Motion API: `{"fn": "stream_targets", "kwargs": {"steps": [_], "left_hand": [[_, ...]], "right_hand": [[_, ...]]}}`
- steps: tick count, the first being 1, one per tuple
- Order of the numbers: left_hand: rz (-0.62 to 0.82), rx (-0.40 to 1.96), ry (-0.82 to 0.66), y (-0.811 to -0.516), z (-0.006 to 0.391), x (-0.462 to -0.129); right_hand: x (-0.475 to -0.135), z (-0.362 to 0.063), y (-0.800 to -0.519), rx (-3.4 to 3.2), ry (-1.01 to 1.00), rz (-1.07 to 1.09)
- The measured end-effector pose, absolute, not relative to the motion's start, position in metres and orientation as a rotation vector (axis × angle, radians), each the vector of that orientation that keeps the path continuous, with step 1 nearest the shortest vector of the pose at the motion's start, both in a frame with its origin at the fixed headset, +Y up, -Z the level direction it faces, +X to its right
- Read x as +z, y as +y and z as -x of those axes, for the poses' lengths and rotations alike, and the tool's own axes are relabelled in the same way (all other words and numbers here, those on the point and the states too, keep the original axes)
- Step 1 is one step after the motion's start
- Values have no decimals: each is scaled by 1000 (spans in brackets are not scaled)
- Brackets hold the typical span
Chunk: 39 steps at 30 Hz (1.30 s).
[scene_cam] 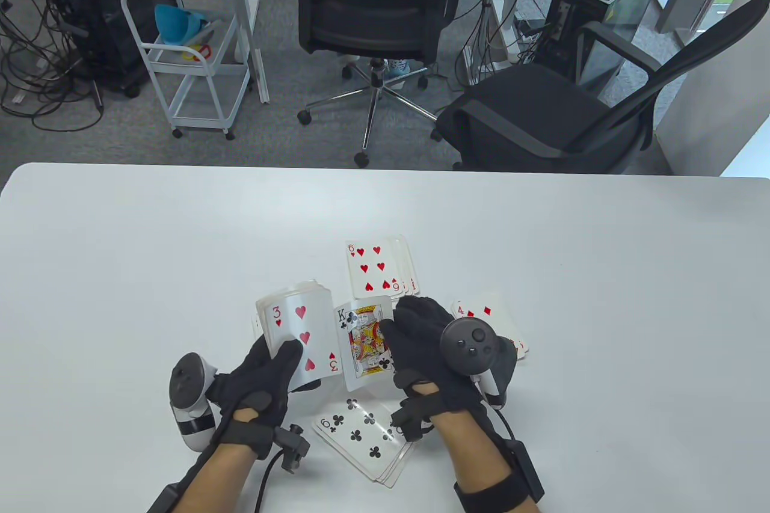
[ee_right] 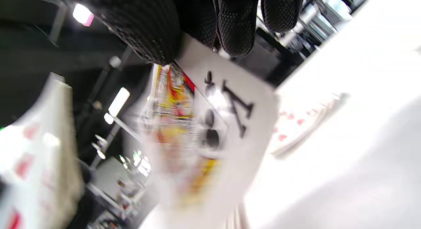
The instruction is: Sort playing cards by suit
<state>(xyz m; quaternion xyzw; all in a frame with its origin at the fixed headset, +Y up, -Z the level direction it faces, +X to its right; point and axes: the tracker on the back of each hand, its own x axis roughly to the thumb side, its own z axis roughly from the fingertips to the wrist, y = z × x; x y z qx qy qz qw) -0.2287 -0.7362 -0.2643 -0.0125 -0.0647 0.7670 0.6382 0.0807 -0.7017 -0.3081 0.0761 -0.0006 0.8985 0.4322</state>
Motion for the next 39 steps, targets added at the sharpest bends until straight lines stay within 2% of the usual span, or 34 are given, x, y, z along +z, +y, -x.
{"fn": "stream_targets", "kwargs": {"steps": [7, 13, 21, 26, 31, 34, 37, 39], "left_hand": [[21, 1792, -128, -736, 233, -265], [57, 1794, -126, -740, 230, -265], [92, 1777, -129, -743, 224, -265], [123, 1758, -132, -745, 219, -264], [161, 1714, -139, -748, 213, -264], [173, 1693, -150, -749, 209, -263], [181, 1677, -159, -750, 206, -263], [173, 1682, -158, -750, 205, -262]], "right_hand": [[-309, -44, -728, 2375, 643, -413], [-303, -25, -736, 2574, 757, -470], [-306, -40, -730, 2534, 509, -351], [-304, -50, -719, 2353, 159, -317], [-299, -53, -711, 2053, -25, -379], [-294, -52, -703, 2084, -215, -408], [-292, -50, -702, 2083, -225, -432], [-293, -46, -707, 2075, -127, -453]]}}
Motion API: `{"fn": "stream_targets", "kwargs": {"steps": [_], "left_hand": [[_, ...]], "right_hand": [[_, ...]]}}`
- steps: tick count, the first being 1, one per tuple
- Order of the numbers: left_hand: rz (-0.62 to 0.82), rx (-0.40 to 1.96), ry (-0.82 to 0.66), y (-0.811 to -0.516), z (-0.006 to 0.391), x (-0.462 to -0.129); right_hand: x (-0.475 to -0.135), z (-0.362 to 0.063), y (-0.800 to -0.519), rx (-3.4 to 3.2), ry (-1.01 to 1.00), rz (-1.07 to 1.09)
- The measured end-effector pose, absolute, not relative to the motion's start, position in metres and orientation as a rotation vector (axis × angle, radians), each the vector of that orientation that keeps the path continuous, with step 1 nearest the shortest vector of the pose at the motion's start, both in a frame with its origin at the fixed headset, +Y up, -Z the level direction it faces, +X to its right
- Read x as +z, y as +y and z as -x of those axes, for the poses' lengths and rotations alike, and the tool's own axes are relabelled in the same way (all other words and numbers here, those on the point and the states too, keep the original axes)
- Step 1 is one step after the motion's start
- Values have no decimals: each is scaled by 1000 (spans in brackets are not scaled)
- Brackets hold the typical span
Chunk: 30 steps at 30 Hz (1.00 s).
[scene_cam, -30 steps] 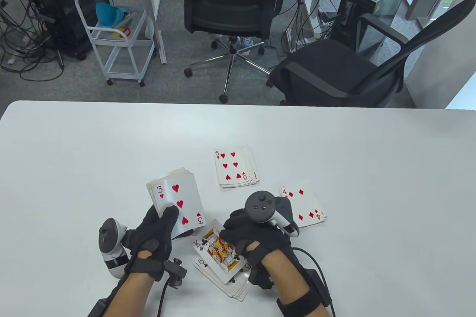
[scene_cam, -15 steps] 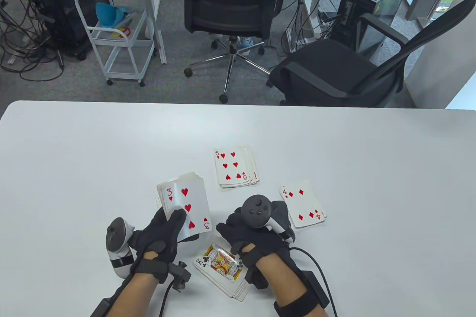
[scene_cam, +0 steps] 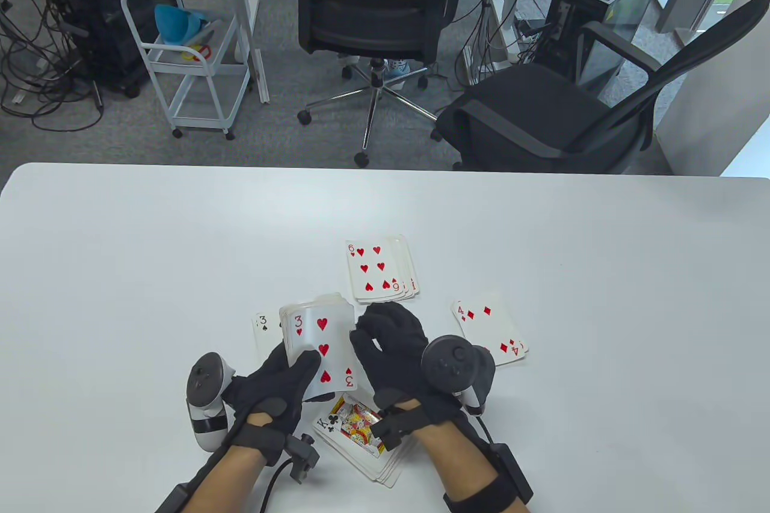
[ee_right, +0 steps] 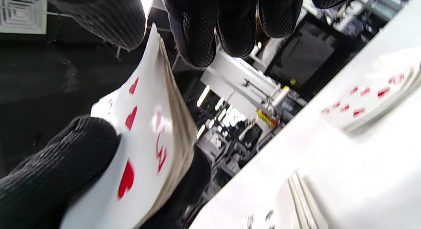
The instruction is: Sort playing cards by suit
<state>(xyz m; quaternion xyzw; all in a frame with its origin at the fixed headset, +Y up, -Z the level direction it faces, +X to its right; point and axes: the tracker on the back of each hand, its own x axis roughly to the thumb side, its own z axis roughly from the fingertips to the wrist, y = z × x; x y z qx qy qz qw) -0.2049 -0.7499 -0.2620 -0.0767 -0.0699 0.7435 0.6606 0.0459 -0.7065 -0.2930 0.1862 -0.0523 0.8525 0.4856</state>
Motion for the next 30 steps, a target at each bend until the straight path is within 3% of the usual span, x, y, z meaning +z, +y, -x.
{"fn": "stream_targets", "kwargs": {"steps": [9, 24, 30], "left_hand": [[125, 1803, -83, -753, 213, -261], [126, 1923, -44, -757, 216, -262], [156, 1943, -57, -759, 216, -264]], "right_hand": [[-291, -28, -711, 2285, 16, -615], [-292, -23, -713, 2198, -9, -646], [-292, -28, -705, 2172, -171, -570]]}}
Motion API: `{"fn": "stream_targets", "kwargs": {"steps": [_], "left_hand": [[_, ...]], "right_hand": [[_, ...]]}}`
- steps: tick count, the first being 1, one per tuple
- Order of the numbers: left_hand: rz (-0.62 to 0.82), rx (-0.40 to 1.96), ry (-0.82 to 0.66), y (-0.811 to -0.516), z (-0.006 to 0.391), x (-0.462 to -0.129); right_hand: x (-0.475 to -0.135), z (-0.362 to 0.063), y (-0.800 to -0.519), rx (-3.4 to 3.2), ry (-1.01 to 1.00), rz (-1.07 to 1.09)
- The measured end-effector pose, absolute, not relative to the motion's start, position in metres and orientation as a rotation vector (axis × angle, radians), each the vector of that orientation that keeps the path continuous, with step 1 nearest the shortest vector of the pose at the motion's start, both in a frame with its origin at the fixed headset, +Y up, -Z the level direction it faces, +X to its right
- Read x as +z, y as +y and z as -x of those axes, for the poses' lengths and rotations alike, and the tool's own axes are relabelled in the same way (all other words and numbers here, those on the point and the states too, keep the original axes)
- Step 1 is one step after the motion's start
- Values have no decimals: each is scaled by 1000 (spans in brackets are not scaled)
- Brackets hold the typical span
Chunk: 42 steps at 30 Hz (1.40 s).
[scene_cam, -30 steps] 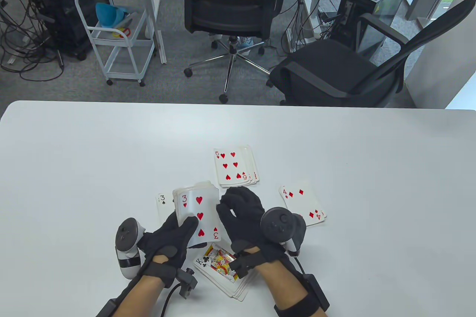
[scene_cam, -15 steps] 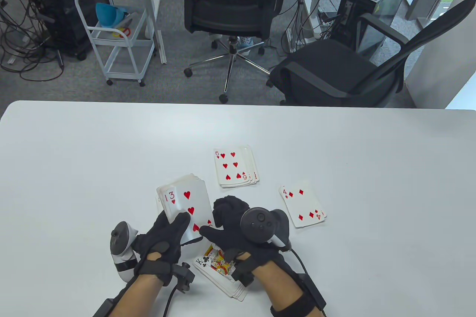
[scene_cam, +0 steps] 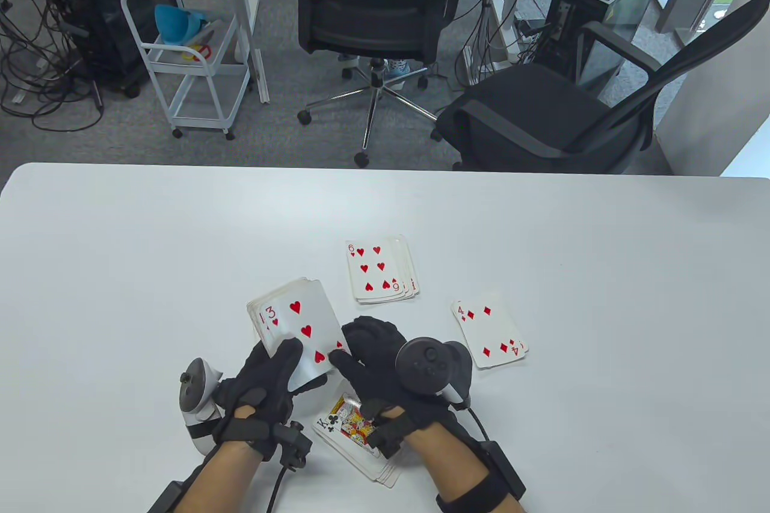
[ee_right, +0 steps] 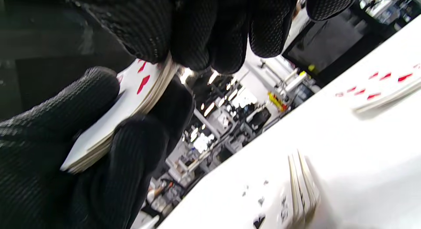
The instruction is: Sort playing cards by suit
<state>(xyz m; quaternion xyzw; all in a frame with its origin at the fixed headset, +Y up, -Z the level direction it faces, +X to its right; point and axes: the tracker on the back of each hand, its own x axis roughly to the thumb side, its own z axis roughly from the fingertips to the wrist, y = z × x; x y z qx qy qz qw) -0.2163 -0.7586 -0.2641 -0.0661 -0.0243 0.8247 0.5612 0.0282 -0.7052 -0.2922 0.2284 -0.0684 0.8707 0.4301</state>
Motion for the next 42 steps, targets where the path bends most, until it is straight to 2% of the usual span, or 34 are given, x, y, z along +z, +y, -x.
{"fn": "stream_targets", "kwargs": {"steps": [7, 11, 15, 20, 24, 29, 35, 38, 42], "left_hand": [[91, 1884, -40, -752, 221, -264], [56, 1876, -46, -749, 226, -265], [48, 1869, -57, -746, 225, -265], [51, 1870, -69, -746, 226, -266], [54, 1871, -72, -747, 225, -266], [66, 1870, -81, -747, 224, -266], [80, 1874, -86, -747, 225, -267], [93, 1885, -87, -747, 223, -267], [147, 1867, -99, -750, 216, -266]], "right_hand": [[-316, -44, -699, 2207, -137, -349], [-348, -65, -701, 2222, -161, -120], [-386, -75, -707, 2368, -61, 81], [-420, -65, -716, 2574, 26, 240], [-436, -51, -729, 2608, 120, 309], [-451, -34, -742, 2971, 158, 372], [-445, -37, -728, 2951, 37, 294], [-429, -45, -709, 2869, -61, 185], [-392, -58, -683, 2630, -143, -4]]}}
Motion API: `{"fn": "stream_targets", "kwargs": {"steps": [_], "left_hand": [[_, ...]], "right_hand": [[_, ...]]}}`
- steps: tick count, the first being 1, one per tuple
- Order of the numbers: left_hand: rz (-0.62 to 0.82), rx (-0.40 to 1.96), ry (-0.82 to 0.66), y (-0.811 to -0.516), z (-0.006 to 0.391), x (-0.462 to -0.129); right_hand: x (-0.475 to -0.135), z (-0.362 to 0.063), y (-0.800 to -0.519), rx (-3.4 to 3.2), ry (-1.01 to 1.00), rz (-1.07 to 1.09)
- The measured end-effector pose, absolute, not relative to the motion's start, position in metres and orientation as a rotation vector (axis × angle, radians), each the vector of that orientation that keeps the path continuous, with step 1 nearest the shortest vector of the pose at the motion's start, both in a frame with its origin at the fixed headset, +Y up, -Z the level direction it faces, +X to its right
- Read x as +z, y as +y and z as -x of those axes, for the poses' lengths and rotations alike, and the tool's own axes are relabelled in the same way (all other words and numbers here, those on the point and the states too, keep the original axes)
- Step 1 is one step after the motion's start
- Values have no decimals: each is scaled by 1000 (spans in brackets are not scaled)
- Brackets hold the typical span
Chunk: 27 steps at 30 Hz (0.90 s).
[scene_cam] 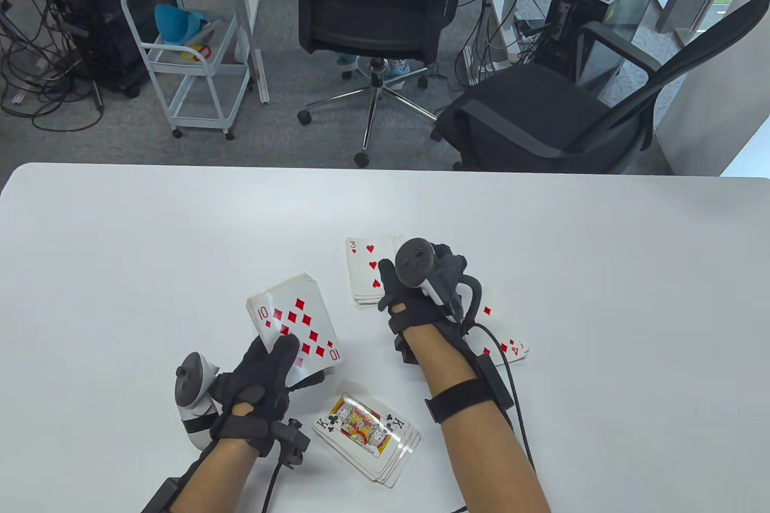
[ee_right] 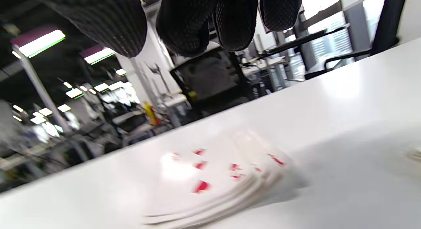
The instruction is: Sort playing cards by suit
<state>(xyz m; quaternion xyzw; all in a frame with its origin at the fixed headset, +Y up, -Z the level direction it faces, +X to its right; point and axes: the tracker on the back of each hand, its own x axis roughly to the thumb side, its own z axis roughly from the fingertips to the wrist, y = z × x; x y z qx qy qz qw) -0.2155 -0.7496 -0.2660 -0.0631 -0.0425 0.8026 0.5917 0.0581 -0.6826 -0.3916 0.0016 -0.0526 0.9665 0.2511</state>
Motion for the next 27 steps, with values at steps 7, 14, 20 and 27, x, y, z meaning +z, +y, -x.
{"fn": "stream_targets", "kwargs": {"steps": [7, 14, 20, 27], "left_hand": [[154, 1809, -107, -752, 209, -264], [146, 1795, -76, -756, 211, -265], [183, 1759, -86, -758, 208, -266], [201, 1728, -117, -756, 202, -263]], "right_hand": [[-328, -57, -677, 2216, -119, -283], [-310, -31, -693, 2194, -92, -477], [-301, -29, -701, 2195, -124, -516], [-294, -29, -703, 2203, -186, -522]]}}
